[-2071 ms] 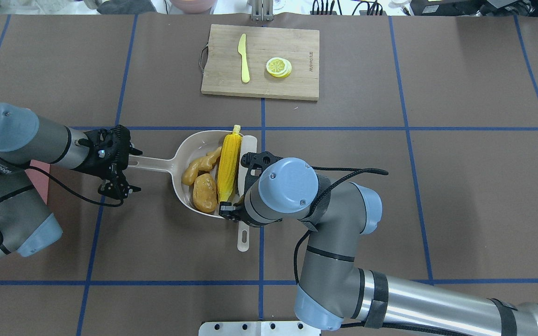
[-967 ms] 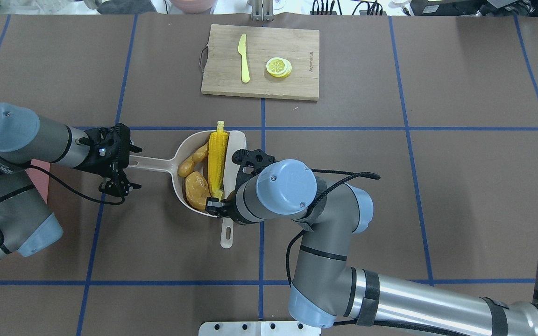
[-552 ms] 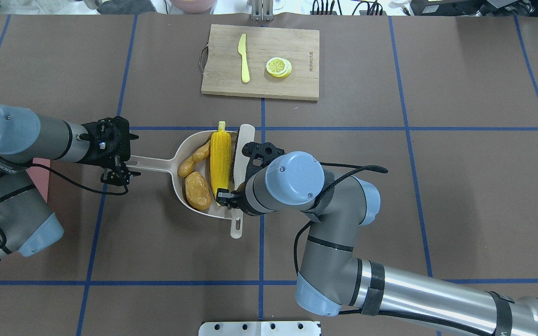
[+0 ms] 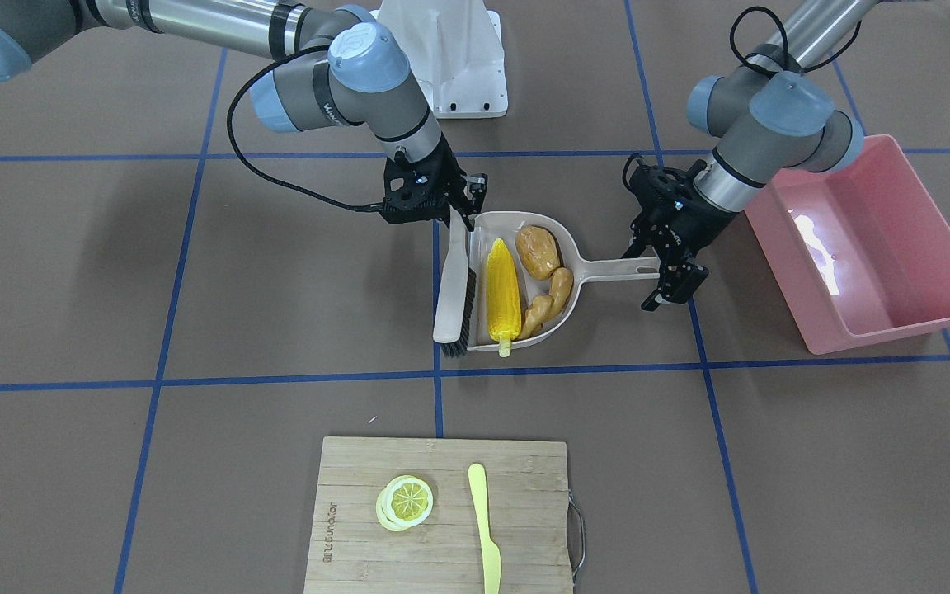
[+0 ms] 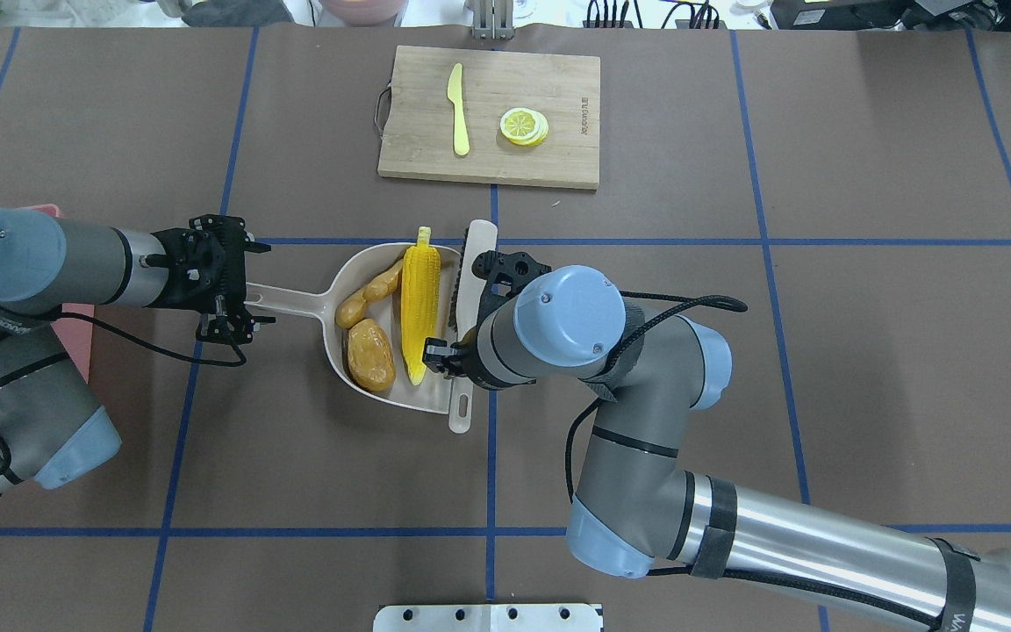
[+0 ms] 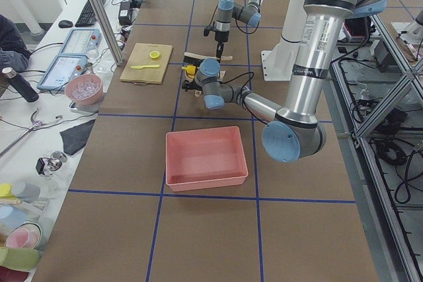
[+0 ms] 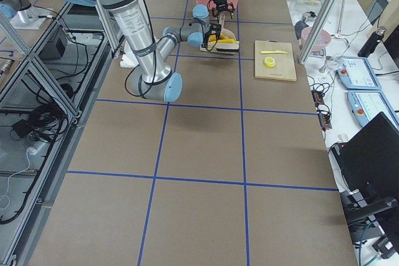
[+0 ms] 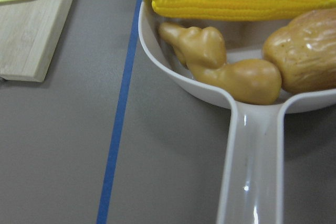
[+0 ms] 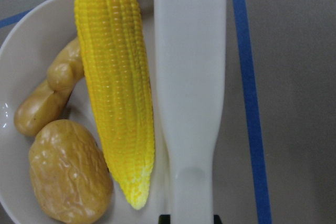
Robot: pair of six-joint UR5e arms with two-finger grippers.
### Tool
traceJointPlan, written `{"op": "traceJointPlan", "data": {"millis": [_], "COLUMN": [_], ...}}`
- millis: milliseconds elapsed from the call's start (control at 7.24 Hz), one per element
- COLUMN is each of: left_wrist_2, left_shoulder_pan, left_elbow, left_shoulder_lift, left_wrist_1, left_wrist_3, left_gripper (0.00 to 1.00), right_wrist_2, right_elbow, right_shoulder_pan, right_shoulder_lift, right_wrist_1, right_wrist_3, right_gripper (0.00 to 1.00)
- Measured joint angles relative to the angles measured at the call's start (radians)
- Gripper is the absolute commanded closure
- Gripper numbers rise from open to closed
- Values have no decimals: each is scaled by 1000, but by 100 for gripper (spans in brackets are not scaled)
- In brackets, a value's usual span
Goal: Sweep and dump trash into bin
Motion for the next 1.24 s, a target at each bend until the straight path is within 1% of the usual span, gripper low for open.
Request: {"op": "traceJointPlan", "data": {"millis": [138,414,828,1105,1243], "left_wrist_2": [-12,-39,-70,-92,-108], "left_shoulder_pan": [3,4,3,4,3], "left_elbow": [0,0,4,6,6], "left_shoulder_lift": [5,8,11,12,11], "left_wrist_1": [0,5,10,11,11], "left_wrist_3": [-1,-19,-73,-82,-87], "left_gripper": [1,1,2,12,15], "right_wrist_2": [11,42,75,87,93], "right_elbow": [12,60,183,228,251], "right_shoulder_pan": [6,23,54,76,85], "right_shoulder_lift": [-7,-29,-85,-108,-115], "right_wrist_1": [-19,-103,-311,-436,-506], "right_wrist_3": [-2,-35,-180,-286,-340], "right_gripper": [100,100,100,100,100]}}
